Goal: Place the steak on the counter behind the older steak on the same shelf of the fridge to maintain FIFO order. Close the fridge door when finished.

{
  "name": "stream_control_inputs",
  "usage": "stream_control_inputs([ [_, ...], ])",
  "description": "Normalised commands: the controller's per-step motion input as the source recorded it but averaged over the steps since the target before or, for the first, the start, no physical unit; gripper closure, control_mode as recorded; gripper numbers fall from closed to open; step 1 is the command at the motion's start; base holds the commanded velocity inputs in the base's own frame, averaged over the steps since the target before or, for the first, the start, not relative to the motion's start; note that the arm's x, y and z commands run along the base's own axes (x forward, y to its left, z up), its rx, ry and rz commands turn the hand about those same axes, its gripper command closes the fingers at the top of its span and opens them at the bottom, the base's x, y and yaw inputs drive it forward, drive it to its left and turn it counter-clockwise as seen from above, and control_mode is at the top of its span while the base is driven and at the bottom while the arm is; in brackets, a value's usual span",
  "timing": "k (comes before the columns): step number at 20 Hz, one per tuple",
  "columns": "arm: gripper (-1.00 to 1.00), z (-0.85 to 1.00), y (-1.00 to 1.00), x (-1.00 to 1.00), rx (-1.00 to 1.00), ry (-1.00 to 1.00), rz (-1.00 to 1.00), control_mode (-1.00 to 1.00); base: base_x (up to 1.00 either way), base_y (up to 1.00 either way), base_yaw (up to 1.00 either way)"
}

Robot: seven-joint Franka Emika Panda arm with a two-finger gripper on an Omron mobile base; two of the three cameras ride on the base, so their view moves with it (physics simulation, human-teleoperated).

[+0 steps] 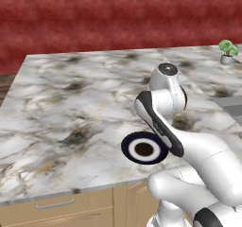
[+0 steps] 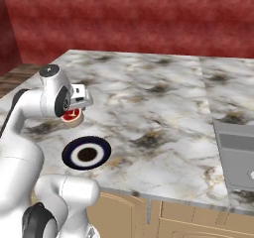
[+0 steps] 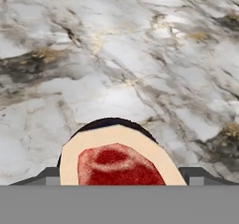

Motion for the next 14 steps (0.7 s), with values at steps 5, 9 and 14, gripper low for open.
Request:
stream_control_inputs([
  [5,1.00,0.88,0.00,-0.24,0.00,-0.05,0.02,-1.00,0.00,0.00,0.00],
  [9,1.00,0.13,-0.11,-0.44,0.00,-0.12,0.00,-1.00,0.00,0.00,0.00],
  [14,1.00,0.01,-0.10,-0.52,0.00,-0.26,0.00,-1.00,0.00,0.00,0.00],
])
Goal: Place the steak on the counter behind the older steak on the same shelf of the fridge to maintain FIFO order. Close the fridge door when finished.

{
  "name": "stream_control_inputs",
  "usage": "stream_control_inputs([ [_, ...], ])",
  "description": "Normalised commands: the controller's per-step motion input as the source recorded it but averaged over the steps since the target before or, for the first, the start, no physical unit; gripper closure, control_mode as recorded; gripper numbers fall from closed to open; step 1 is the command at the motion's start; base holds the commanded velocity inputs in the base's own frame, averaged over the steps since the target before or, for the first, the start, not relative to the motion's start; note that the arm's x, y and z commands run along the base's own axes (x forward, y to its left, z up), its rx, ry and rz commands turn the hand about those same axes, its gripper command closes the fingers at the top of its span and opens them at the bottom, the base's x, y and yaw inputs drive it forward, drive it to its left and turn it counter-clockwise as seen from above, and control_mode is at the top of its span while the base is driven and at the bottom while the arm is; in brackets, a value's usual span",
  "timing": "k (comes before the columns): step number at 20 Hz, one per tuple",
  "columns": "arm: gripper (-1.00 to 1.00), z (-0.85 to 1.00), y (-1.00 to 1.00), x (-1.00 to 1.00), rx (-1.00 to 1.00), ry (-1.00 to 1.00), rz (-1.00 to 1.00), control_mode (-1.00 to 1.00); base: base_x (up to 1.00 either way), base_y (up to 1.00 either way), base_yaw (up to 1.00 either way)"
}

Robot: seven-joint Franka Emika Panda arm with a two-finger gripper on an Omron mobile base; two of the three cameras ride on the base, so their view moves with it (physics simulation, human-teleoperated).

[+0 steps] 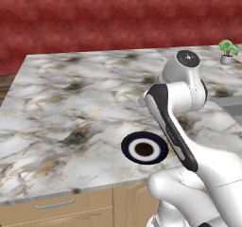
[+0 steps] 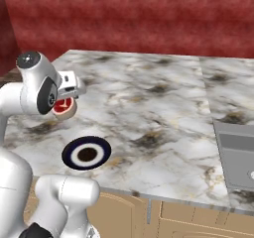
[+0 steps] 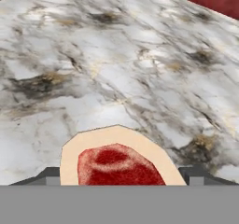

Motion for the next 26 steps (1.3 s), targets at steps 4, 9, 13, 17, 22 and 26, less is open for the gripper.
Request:
stream_control_inputs([
  [4,1.00,0.16,-0.16,-0.36,0.00,-0.18,0.00,-1.00,0.00,0.00,0.00],
  [9,1.00,0.24,-0.12,-0.09,0.00,-0.07,0.00,-1.00,0.00,0.00,0.00],
  [13,1.00,0.06,-0.06,0.00,0.00,0.00,0.00,-1.00,0.00,0.00,0.00],
  [17,1.00,0.00,0.00,0.00,0.00,0.00,0.00,-1.00,0.00,0.00,0.00],
  [22,1.00,0.00,-0.02,-0.17,0.00,0.00,0.00,-1.00,0.00,0.00,0.00],
  [26,1.00,0.04,0.01,-0.32,0.00,0.00,0.00,-1.00,0.00,0.00,0.00],
])
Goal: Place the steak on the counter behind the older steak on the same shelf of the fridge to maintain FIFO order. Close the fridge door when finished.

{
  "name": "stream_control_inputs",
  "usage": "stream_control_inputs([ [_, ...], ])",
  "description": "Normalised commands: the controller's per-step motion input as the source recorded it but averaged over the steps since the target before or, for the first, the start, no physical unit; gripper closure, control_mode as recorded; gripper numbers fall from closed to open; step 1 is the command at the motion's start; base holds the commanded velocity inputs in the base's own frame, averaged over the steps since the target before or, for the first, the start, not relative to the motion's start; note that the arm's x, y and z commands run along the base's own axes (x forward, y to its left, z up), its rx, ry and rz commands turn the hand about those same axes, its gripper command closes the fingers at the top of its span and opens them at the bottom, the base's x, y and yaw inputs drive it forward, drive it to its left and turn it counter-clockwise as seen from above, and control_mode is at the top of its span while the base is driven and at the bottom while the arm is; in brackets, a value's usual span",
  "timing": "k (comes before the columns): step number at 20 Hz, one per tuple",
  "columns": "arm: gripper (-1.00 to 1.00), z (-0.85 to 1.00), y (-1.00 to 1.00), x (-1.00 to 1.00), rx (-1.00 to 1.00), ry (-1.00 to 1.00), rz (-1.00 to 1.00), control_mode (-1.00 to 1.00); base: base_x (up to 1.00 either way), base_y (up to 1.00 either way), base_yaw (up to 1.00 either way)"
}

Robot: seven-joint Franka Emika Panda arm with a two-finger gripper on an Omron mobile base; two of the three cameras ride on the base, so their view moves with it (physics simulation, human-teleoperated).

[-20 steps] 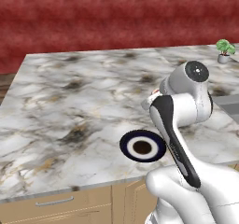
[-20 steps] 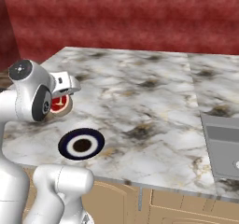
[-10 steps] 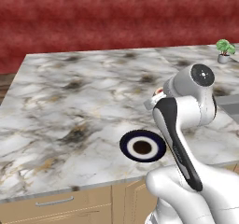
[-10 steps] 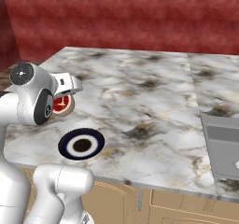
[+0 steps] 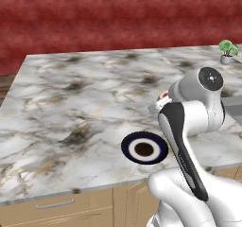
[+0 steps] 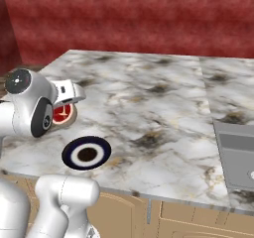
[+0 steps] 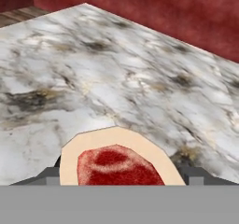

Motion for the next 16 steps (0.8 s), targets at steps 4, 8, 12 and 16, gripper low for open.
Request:
stream_control_inputs([
  [4,1.00,0.02,0.02,-0.16,0.00,0.00,0.00,1.00,-0.59,0.01,0.00],
  [8,1.00,0.00,0.00,0.00,0.00,0.00,0.00,1.00,-0.77,0.10,0.00],
  [12,1.00,0.00,0.00,0.00,0.00,0.00,0.00,1.00,-0.78,0.23,-0.01],
  [16,1.00,0.00,0.00,0.00,0.00,0.00,0.00,1.00,-0.75,0.50,0.02],
])
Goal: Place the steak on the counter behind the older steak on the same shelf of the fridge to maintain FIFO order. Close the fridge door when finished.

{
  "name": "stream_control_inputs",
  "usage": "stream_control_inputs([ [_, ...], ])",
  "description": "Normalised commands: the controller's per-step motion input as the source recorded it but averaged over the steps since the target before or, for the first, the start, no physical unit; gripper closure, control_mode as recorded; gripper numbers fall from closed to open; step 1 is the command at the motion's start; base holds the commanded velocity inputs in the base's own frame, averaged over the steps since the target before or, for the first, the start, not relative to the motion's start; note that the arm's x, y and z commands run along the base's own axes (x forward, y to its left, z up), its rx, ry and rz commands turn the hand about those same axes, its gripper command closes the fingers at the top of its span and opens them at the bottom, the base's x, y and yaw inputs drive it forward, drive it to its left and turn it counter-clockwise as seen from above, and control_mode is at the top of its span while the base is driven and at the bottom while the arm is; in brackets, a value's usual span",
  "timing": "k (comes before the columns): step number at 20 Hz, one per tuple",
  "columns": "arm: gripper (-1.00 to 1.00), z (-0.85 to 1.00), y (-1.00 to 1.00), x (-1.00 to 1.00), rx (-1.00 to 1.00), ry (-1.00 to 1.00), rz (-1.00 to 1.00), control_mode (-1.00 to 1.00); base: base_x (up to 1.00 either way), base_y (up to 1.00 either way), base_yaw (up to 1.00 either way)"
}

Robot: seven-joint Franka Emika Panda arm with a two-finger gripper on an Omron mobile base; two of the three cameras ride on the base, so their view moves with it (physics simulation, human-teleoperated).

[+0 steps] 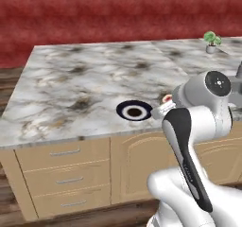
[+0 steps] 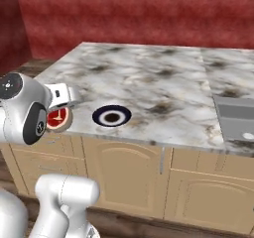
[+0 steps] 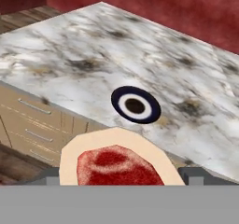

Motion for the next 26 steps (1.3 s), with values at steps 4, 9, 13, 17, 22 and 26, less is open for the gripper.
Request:
stream_control_inputs([
  [4,1.00,0.00,0.00,0.00,0.00,0.00,0.00,1.00,-0.62,0.31,0.21],
  [9,1.00,0.00,0.00,0.00,0.00,0.00,0.00,1.00,-0.18,0.07,0.54],
  [13,1.00,0.00,0.00,0.00,0.00,0.00,0.00,1.00,0.05,-0.01,0.73],
  [17,1.00,0.00,0.00,0.00,0.00,0.00,0.00,1.00,0.00,0.00,0.78],
  [22,1.00,0.00,0.00,0.00,0.00,0.00,0.00,1.00,0.20,0.00,0.74],
  [26,1.00,0.00,0.00,0.00,0.00,0.00,0.00,1.00,0.98,0.05,0.41],
])
